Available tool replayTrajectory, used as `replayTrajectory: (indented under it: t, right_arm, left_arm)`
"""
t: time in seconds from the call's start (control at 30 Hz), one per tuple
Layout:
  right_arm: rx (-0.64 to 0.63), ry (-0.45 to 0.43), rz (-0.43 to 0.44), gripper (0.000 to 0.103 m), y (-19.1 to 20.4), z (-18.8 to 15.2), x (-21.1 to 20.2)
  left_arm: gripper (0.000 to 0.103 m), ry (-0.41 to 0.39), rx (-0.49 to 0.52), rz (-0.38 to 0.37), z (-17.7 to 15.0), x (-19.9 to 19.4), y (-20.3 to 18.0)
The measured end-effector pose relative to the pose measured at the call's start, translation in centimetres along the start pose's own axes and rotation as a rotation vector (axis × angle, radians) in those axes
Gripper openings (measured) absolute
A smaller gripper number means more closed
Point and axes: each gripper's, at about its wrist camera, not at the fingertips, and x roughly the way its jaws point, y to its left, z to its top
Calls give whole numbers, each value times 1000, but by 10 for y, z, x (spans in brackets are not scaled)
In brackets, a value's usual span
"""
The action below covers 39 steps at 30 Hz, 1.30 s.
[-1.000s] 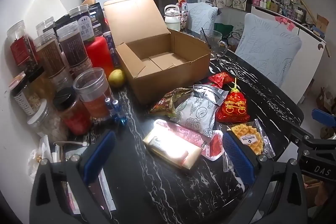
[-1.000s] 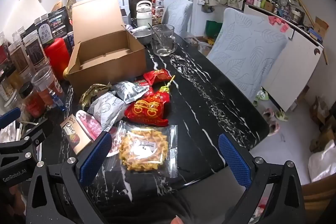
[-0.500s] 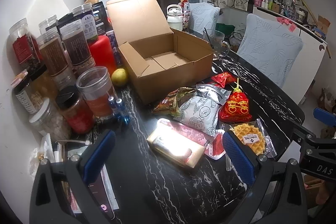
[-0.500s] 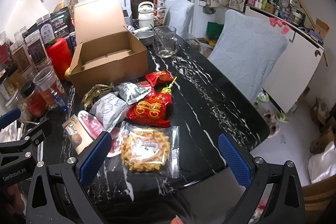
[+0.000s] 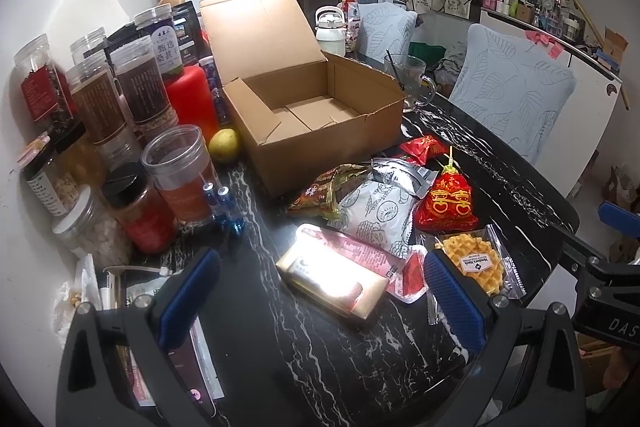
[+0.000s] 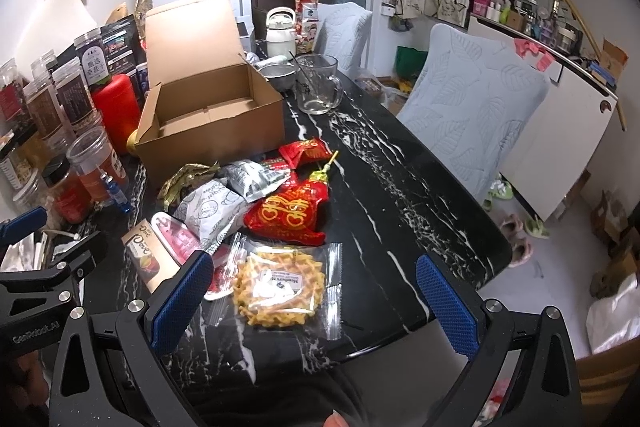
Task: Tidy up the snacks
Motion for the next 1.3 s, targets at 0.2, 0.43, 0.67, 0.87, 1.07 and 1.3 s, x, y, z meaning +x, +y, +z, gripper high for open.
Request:
replayTrajectory:
  t: [0.2,0.43,0.67,0.87,1.07,1.3]
  right_arm:
    - [5,1,-3,103,-1,0,0]
    - [9,-5,0,103,-4,0,-1]
    - [15,-6,1,103,-6,1,0]
    - [18,-5,2,103,-8,0,0]
    - [18,-8,5,103,-9,0,0]
    - [18,-8,6,103,-9,1,0]
  left_arm:
    - [103,1,-10,2,1,0,0]
    - [103,2,-11,0,2,1,-2]
    - [103,0,-12,-2,2,1,-3]
    - [103,2,-14,0,4,3,-3]
    - [103,1,-20,2,5,4,-3]
    - [103,2,-23,0,4,3,-3]
